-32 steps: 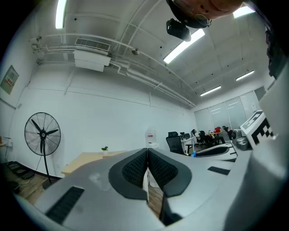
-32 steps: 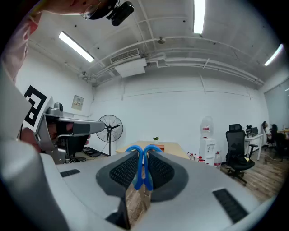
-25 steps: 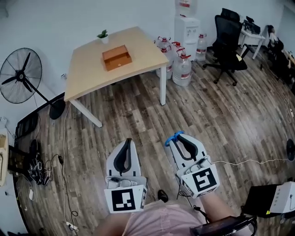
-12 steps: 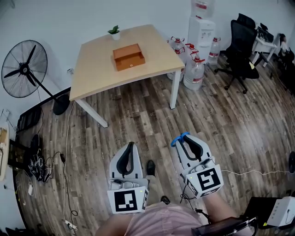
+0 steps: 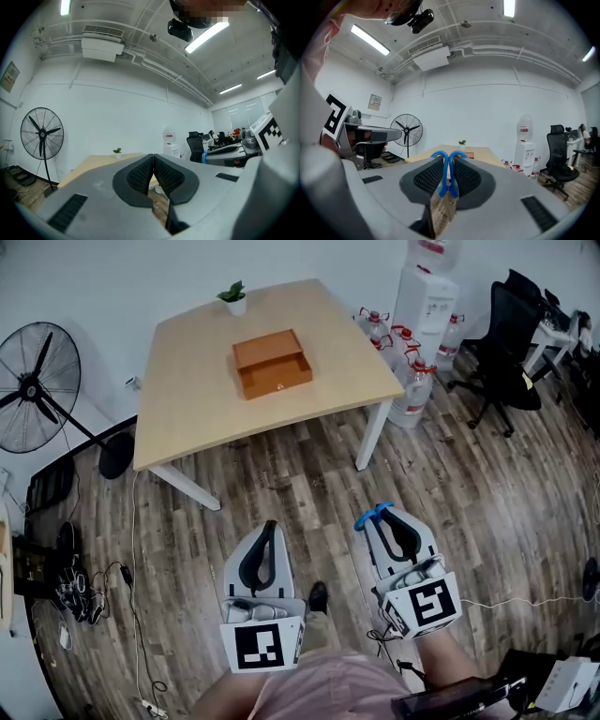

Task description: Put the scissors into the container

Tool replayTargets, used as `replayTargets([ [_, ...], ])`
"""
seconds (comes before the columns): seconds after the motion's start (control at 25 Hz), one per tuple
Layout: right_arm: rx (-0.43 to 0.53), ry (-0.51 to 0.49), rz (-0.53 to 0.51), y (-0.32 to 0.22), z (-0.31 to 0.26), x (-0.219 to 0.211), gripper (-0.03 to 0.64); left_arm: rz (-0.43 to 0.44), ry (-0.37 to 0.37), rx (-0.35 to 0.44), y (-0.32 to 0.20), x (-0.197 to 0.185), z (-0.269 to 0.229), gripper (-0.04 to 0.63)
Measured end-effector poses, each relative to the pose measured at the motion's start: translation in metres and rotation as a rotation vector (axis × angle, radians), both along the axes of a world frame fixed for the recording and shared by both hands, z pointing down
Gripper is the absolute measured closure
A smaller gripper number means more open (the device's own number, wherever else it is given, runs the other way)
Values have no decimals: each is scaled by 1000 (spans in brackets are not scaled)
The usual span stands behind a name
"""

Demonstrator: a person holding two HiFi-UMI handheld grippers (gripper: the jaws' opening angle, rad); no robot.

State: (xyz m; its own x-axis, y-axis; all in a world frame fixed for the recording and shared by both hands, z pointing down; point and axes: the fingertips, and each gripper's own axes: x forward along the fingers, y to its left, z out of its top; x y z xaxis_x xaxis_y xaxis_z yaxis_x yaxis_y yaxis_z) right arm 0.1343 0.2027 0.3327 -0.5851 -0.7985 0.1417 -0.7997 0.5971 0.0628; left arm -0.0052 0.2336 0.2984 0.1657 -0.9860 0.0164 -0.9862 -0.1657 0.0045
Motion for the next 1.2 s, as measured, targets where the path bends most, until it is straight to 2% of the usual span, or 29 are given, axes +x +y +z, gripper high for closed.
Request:
replayTargets([
  [0.24,44,29,-13,-65,-18,-33,543,10,12,25,-65,-27,-9,583],
  [0.48,98,30,-9,-104,-48,-38,543,23,16,72,-100,-30,-28,583],
  [0.64,102,23,-2,-131,-52,-35,543,29,-28,73,-124,-29,-23,583],
  [0.88,65,6,-21,-189,-34,-29,543,18,-34,27,-177,-18,-7,583],
  [1.2,33,-14,-128,-308,-20,-40,543,-75,-60,-24,-290,-21,7,583],
])
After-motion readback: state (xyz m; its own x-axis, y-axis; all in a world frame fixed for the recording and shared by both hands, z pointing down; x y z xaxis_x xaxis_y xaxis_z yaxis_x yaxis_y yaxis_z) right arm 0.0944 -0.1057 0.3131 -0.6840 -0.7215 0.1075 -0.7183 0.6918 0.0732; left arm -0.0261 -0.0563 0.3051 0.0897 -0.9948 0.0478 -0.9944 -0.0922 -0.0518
